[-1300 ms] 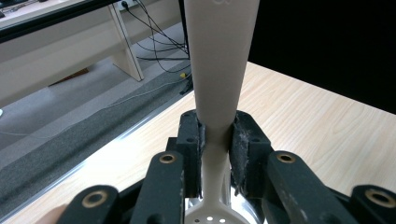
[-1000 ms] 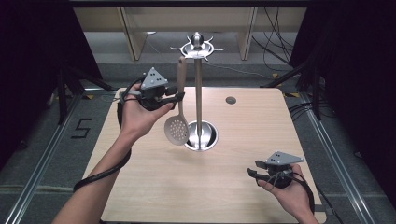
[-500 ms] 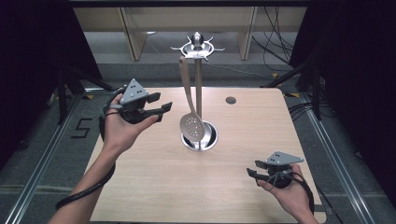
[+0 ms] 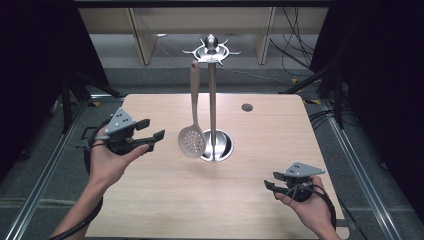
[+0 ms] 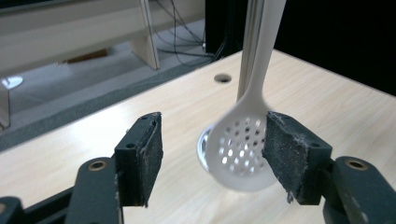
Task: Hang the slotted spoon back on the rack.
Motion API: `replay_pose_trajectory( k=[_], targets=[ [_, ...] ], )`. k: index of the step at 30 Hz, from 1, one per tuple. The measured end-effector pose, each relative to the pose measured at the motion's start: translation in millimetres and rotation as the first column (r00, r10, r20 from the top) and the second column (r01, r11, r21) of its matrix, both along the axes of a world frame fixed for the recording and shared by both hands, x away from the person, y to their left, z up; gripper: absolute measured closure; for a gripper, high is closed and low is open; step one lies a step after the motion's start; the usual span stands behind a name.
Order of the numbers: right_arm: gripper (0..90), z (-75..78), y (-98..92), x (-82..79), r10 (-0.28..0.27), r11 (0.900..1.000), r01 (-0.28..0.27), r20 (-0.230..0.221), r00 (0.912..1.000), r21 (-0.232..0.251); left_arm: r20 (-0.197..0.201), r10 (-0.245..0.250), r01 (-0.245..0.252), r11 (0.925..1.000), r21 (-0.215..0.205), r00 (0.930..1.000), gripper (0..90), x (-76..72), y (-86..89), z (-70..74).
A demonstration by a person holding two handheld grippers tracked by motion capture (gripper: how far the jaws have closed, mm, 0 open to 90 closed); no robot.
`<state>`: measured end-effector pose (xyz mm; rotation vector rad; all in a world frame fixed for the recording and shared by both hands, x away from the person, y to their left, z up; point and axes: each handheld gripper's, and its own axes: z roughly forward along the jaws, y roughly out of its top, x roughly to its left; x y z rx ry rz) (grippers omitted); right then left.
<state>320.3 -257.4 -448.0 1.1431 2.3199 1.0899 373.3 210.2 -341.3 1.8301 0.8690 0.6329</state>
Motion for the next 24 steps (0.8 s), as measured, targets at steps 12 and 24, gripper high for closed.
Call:
replay_pose_trajectory(
  k=[12,24],
  targets=[
    [52.5,-1.0,1.1,0.1,-0.001,1.0,0.001,-0.003,1.0,0.011,-0.081,0.028,-0.028,0.9996,0.004,0.9963,37.3,-15.8,31.7,-53.9],
    [52.4,-1.1,0.2,0.0,0.016,1.0,-0.016,-0.01,0.9998,-0.003,-0.211,0.164,-0.197,0.9698,-0.144,0.9635,41.3,-37.4,56.8,-127.5]
  ],
)
